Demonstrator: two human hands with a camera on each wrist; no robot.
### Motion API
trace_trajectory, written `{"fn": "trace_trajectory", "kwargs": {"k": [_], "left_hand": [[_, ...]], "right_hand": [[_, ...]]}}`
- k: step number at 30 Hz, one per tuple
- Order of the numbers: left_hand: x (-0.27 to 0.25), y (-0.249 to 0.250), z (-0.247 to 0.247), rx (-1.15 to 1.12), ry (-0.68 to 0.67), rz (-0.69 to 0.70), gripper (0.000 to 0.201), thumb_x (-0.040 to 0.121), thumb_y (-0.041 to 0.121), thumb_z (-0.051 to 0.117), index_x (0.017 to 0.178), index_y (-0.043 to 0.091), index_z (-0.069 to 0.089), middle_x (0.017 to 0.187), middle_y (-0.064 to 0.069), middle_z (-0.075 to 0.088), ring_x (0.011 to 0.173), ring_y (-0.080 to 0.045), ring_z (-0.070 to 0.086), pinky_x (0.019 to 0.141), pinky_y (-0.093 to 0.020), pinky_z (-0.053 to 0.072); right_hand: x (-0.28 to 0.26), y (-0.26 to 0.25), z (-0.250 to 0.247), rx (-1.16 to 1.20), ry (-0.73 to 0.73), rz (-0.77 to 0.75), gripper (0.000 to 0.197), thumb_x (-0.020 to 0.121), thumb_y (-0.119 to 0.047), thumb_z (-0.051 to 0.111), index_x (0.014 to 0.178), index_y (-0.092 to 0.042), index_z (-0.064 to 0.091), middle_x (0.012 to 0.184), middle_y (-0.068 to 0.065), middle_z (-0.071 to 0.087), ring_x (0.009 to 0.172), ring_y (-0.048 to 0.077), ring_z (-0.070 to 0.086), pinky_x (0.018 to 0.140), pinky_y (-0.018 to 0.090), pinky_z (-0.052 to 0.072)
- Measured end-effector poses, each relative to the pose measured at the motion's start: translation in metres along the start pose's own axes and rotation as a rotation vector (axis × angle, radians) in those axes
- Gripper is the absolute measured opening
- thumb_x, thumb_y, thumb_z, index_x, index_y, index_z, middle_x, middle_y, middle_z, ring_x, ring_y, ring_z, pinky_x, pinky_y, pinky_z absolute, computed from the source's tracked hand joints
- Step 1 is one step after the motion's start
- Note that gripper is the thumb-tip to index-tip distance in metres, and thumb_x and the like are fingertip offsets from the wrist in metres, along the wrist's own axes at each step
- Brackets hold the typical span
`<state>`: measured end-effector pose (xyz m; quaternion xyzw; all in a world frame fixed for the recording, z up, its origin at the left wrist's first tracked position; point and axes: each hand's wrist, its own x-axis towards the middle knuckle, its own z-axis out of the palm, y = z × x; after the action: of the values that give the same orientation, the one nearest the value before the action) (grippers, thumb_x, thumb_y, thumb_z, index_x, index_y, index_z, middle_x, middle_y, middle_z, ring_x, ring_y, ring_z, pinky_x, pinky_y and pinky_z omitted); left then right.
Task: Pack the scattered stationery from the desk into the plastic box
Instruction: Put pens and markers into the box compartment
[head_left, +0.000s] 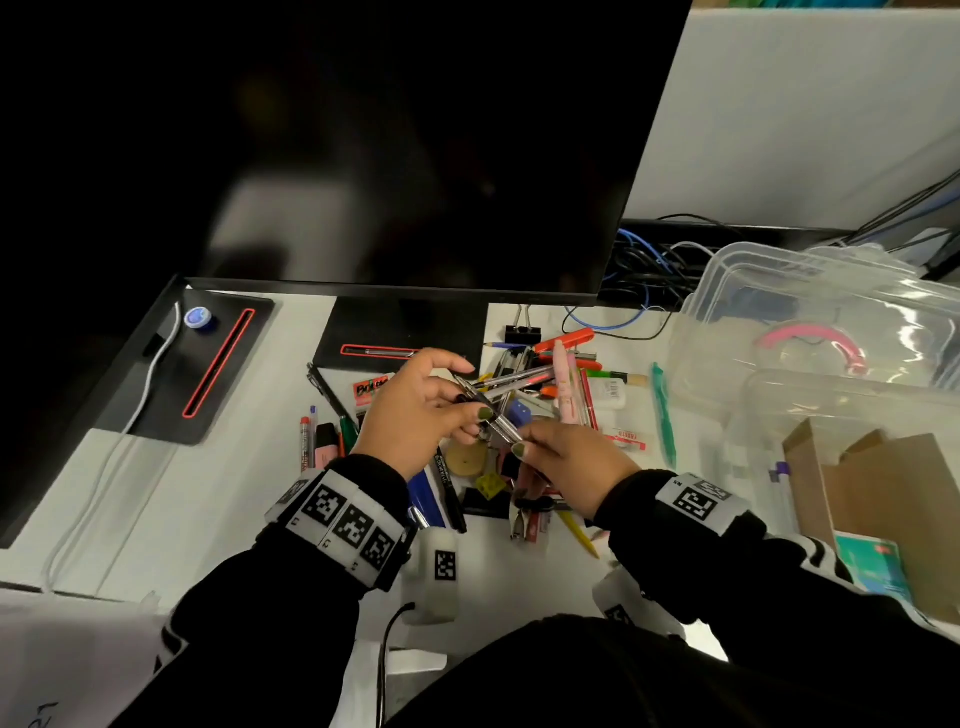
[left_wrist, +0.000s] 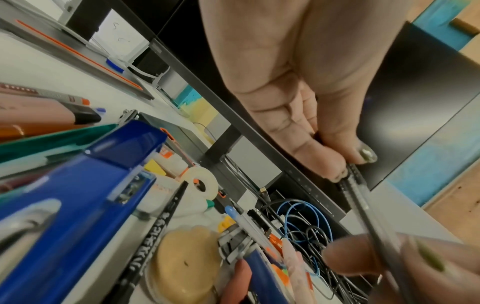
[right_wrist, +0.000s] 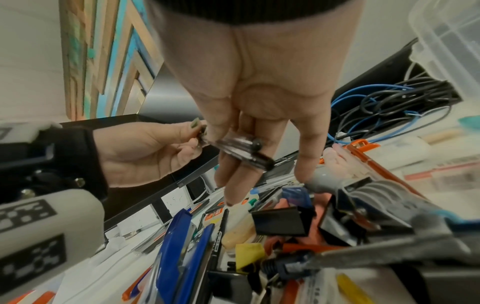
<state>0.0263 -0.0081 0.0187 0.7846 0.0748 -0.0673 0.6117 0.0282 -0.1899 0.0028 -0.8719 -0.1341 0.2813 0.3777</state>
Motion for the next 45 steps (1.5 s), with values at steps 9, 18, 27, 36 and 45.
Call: {"fn": "trace_trajectory", "kwargs": {"k": [9, 18, 27, 36, 45], "left_hand": [[0.022, -0.004, 0.031, -0.027, -0.111, -0.072, 0.033, 0.079, -0.001, 0.069, 0.105, 0.013, 0.054, 0.085, -0.019, 0.068, 0.066, -0.025, 0.069, 0.061, -0.031, 0.058], [0.073, -0.019, 0.032, 0.656, 0.067, -0.025, 0.018, 0.088, 0.024, 0.062, 0.106, 0.028, 0.063, 0.113, 0.001, 0.050, 0.099, -0.017, 0.056, 0.088, -0.028, 0.045], [0.097, -0.040, 0.051, 0.860, -0.040, -0.162, 0.021, 0.085, 0.028, 0.064, 0.105, 0.026, 0.059, 0.102, 0.000, 0.063, 0.091, -0.019, 0.059, 0.085, -0.036, 0.049], [0.088, -0.028, 0.033, 0.819, -0.034, -0.195, 0.006, 0.085, 0.018, 0.066, 0.090, 0.017, 0.070, 0.102, -0.002, 0.065, 0.095, -0.021, 0.061, 0.087, -0.037, 0.050], [0.049, -0.028, 0.004, 0.300, 0.016, -0.292, 0.006, 0.082, 0.004, 0.068, 0.085, 0.010, 0.068, 0.084, -0.014, 0.071, 0.061, -0.019, 0.062, 0.057, -0.023, 0.053]], "right_hand": [[-0.009, 0.009, -0.008, 0.178, -0.032, 0.111, 0.009, 0.099, -0.017, 0.042, 0.103, -0.014, 0.049, 0.075, -0.001, 0.063, 0.062, 0.009, 0.057, 0.052, 0.006, 0.042], [-0.002, 0.034, -0.015, 0.225, 0.133, 0.384, 0.011, 0.097, -0.010, 0.037, 0.097, -0.012, 0.048, 0.097, 0.023, 0.066, 0.078, 0.035, 0.064, 0.079, 0.044, 0.055], [-0.012, 0.033, -0.019, 0.167, 0.170, 0.409, 0.014, 0.094, -0.015, 0.036, 0.105, -0.020, 0.044, 0.100, 0.015, 0.065, 0.088, 0.032, 0.067, 0.078, 0.043, 0.057], [-0.011, 0.035, -0.019, 0.191, 0.175, 0.419, 0.025, 0.094, -0.015, 0.036, 0.116, -0.013, 0.046, 0.102, 0.016, 0.066, 0.088, 0.033, 0.068, 0.077, 0.044, 0.057], [-0.003, 0.027, -0.017, 0.391, 0.218, 0.379, 0.011, 0.096, -0.008, 0.038, 0.106, -0.009, 0.044, 0.083, 0.009, 0.066, 0.064, 0.018, 0.065, 0.055, 0.021, 0.050]]}}
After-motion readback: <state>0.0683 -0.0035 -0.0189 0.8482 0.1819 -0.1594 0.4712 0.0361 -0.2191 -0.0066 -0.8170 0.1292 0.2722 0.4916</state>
